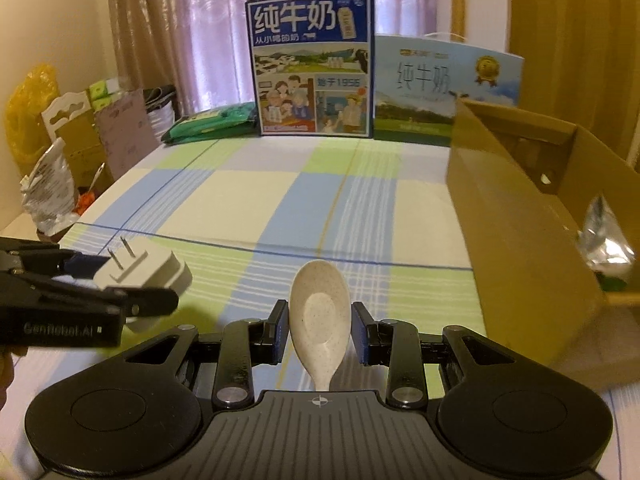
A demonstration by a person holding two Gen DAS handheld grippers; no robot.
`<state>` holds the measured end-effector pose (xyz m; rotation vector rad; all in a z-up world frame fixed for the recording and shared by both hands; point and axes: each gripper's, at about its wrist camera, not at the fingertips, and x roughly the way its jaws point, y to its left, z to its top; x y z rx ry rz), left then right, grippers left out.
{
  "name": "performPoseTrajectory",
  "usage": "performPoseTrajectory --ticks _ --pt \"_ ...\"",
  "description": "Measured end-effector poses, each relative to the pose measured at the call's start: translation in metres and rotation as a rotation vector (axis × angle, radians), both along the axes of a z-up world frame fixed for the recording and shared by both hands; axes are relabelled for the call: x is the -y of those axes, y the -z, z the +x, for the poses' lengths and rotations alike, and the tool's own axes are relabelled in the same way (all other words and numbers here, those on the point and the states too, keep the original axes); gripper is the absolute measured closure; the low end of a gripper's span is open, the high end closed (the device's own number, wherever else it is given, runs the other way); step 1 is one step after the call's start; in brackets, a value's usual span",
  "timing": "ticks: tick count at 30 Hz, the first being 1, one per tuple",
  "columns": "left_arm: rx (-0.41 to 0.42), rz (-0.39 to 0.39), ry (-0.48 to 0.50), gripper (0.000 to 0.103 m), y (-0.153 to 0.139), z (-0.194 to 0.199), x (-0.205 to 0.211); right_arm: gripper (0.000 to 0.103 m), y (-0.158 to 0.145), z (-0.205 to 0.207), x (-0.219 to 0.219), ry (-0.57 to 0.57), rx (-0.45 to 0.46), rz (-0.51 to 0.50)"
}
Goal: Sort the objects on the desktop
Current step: 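Carry the plug adapter and white spoon over the cardboard box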
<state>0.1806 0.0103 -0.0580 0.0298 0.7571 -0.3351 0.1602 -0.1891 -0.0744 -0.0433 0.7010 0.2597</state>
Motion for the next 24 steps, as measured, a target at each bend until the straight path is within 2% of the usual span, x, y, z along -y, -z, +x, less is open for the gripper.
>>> performPoseTrajectory --ticks 6,13,24 --pt "0.005 -0.025 -0.029 0.043 -0.013 -0.027 0.007 0.073 -0.019 -0.024 0.010 0.026 0.010 0.005" --pt "0.016 -0.063 -0.098 0.043 -0.040 -0.058 0.014 0.073 -0.060 -0.049 0.019 0.044 0.064 0.046" --pt "0.071 -0.077 -0.089 0.043 -0.089 -0.093 0.048 0.073 -0.103 -0.076 0.043 0.071 0.125 0.092"
